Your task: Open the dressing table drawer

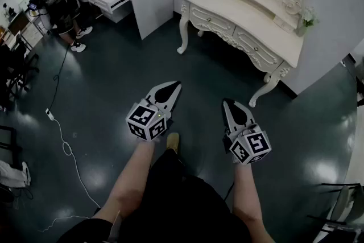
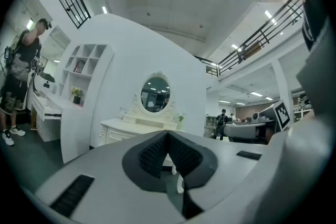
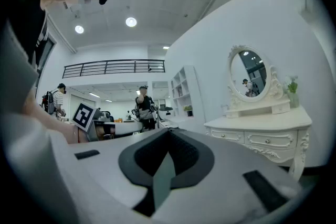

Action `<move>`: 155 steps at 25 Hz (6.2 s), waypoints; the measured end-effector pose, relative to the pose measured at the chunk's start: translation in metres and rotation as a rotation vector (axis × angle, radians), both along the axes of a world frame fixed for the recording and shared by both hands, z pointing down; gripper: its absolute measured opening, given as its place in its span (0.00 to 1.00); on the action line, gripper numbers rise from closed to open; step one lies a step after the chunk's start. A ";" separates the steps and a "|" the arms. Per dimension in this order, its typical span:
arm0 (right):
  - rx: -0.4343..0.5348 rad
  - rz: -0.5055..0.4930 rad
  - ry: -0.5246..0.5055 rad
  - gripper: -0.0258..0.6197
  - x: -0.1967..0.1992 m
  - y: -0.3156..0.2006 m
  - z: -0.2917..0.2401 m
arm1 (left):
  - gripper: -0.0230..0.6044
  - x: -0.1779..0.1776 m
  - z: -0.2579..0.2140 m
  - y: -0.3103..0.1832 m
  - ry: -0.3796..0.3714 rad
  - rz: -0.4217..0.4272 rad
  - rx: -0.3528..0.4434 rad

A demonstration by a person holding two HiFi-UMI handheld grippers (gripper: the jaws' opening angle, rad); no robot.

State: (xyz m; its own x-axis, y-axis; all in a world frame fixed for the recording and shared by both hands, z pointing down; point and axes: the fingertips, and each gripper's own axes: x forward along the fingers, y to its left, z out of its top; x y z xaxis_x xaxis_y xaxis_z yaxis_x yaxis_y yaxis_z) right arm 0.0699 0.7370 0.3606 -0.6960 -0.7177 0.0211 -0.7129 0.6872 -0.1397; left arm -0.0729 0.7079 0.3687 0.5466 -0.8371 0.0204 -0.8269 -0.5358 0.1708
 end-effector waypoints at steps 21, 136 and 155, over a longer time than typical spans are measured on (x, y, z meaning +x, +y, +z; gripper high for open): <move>-0.047 0.051 -0.002 0.04 -0.080 -0.230 0.017 | 0.06 -0.090 0.011 -0.234 0.021 0.016 -0.030; -0.334 0.297 -0.079 0.05 0.011 -1.012 0.145 | 0.23 0.112 0.158 -1.028 -0.073 0.356 -0.340; -0.364 0.264 -0.071 0.05 0.020 -1.019 0.160 | 0.25 0.131 0.188 -1.057 -0.256 0.235 -0.426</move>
State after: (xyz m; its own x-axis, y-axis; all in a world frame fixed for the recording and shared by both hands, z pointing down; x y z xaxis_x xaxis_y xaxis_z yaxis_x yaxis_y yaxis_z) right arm 0.0900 -0.2823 0.5211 -0.4988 -0.8256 0.2637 -0.8370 0.3799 -0.3938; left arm 0.0582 -0.3488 0.5570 0.6506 -0.5822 0.4876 -0.7372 -0.6382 0.2216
